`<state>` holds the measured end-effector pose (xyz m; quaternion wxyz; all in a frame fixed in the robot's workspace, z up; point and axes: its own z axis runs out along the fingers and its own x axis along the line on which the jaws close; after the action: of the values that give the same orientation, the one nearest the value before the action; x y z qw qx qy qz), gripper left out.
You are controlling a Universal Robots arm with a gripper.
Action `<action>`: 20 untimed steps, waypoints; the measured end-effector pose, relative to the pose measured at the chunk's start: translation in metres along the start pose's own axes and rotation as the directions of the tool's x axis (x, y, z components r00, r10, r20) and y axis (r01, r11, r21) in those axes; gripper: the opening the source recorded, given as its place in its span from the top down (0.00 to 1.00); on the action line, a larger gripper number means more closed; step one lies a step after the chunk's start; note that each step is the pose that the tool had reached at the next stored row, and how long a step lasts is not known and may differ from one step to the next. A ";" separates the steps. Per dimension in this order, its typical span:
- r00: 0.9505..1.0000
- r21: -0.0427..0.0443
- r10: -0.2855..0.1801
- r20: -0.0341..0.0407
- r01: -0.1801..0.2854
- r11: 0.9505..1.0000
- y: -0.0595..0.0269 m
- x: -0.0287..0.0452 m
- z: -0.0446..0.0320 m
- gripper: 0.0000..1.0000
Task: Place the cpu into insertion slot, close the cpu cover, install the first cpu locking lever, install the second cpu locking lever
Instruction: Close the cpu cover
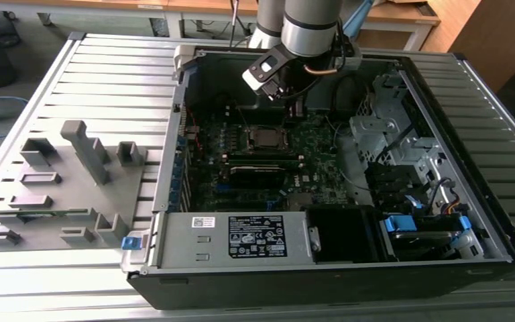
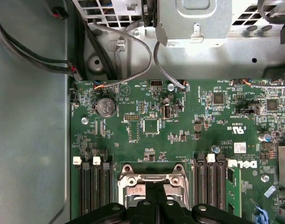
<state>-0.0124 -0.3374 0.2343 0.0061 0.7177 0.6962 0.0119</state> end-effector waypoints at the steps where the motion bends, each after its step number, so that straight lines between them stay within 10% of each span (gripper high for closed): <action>1: 1.000 0.000 0.000 0.000 0.000 1.000 0.0000 0.0000 0.0000 0.89; 20: 0.998 0.001 -0.057 -0.001 0.057 0.998 -0.0080 -0.0002 0.0013 0.89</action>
<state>-0.0204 -0.3374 0.2328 0.0059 0.6977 0.7163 0.0118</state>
